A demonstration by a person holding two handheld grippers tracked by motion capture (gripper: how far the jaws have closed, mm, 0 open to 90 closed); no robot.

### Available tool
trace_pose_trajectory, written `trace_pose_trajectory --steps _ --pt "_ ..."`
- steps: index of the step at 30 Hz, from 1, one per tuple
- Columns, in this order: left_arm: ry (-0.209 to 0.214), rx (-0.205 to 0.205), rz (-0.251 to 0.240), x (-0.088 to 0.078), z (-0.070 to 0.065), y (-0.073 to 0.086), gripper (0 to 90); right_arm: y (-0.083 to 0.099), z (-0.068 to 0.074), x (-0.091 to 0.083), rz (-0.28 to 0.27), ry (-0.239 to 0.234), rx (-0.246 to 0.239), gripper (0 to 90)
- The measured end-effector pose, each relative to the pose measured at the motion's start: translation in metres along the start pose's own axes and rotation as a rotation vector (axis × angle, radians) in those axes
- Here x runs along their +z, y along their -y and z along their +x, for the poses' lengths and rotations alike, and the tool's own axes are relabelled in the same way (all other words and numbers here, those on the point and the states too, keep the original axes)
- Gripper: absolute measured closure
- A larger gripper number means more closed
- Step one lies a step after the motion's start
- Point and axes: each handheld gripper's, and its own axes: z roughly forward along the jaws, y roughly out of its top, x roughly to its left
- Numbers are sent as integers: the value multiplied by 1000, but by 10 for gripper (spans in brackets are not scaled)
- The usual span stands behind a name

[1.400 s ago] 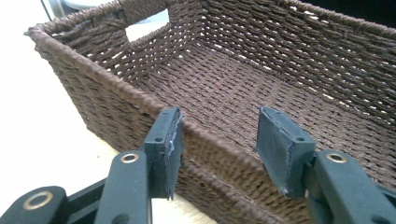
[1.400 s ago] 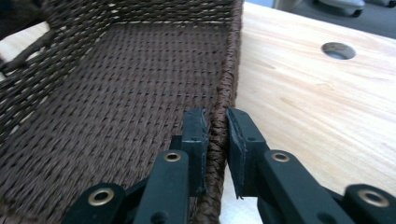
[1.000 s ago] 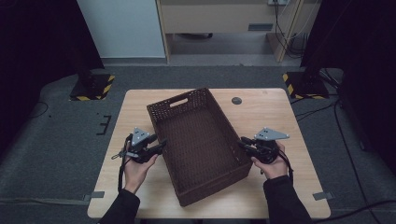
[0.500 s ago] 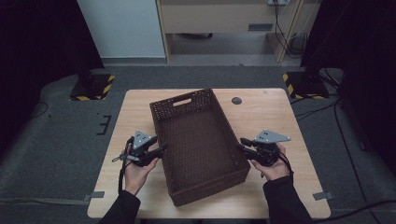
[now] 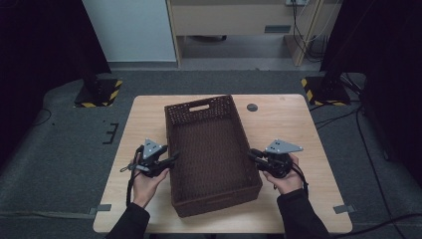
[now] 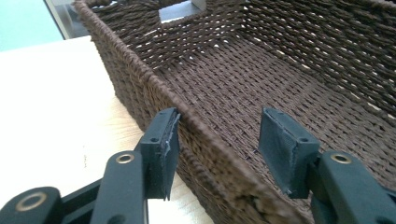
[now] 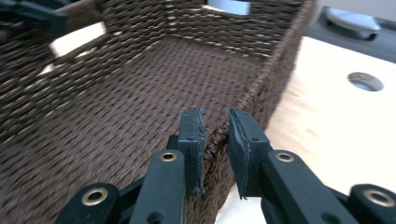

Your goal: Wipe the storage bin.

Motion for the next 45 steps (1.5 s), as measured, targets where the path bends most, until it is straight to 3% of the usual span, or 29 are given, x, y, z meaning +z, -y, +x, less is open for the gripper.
trace_pose_trajectory --steps 3,10,13,19,25,27,29,31,34,38,40,45 --pt "-3 -1 10 0 3 1 483 0 4 -3 13 -30 -2 748" --pt "-2 -1 36 10 6 -2 551 -3 -1 6 -25 37 -5 657" --pt "0 -13 29 13 9 -3 574 -3 -1 10 -28 28 10 661" --pt "3 -2 32 10 11 -2 544 -3 5 14 -14 37 3 693" --pt "17 11 60 7 13 1 500 -2 11 10 0 5 11 684" --pt "33 -3 59 8 14 2 497 -4 12 9 6 8 1 692" --pt "34 0 61 9 14 1 510 -6 10 6 -14 6 13 646" --pt "25 8 67 10 14 0 530 -7 5 1 -62 24 25 615" --pt "20 6 66 12 15 -1 550 -6 -8 -9 -87 58 50 595" --pt "24 1 66 13 17 -1 560 3 -26 -17 -58 134 69 552" --pt "21 17 78 14 17 -3 564 9 -32 -19 -41 166 68 525" --pt "15 27 92 15 17 -5 573 23 -46 -29 -26 227 87 496"
